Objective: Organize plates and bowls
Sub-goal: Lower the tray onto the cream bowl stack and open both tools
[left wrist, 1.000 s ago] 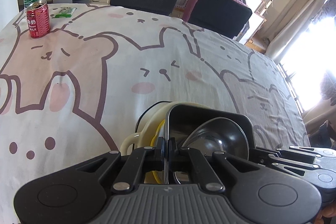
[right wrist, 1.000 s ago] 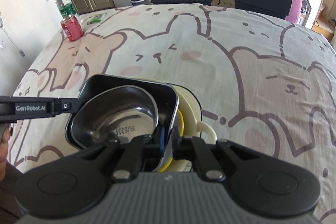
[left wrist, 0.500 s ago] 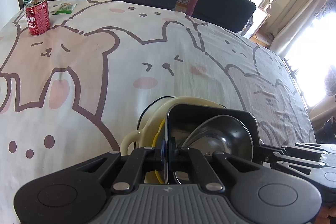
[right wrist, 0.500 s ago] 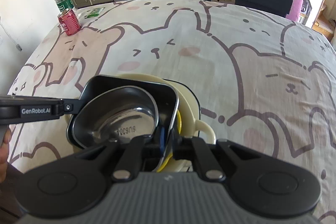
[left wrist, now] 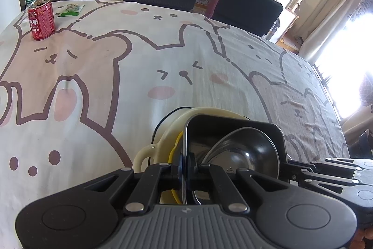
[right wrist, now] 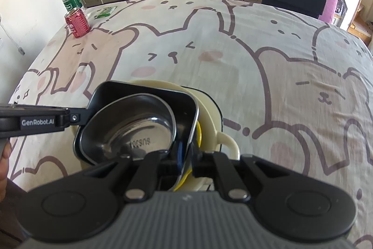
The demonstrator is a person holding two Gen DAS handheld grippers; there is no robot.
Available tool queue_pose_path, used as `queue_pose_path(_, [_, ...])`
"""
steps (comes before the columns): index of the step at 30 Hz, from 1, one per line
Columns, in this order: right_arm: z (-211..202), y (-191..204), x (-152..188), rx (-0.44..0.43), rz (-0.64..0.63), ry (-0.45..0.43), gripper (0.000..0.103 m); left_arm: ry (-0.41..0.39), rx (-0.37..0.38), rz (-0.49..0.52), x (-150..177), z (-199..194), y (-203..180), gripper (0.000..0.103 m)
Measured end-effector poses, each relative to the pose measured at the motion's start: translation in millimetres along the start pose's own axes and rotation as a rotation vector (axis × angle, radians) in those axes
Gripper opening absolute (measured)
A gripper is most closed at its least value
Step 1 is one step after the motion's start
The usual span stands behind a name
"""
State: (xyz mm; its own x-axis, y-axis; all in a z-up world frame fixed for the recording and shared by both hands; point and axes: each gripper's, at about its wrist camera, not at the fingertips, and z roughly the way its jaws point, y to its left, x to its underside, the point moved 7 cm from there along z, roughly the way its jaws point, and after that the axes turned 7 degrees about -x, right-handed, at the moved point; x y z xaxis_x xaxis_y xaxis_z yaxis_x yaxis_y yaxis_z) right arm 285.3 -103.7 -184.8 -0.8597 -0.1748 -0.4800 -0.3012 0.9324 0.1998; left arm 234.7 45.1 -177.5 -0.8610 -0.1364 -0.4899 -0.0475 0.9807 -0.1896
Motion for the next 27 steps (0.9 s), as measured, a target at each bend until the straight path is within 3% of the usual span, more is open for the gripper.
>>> queue_pose_path(14, [-6,-3,-1,-0.003,0.002,-0.020,0.013,0.008,-0.006,0.034,1,-3,0,0.009])
queue_pose_path(27, [-34,-2,-5,0.002,-0.009,-0.115,0.041,-0.064,-0.005,0.067,1,-34,3,0.049])
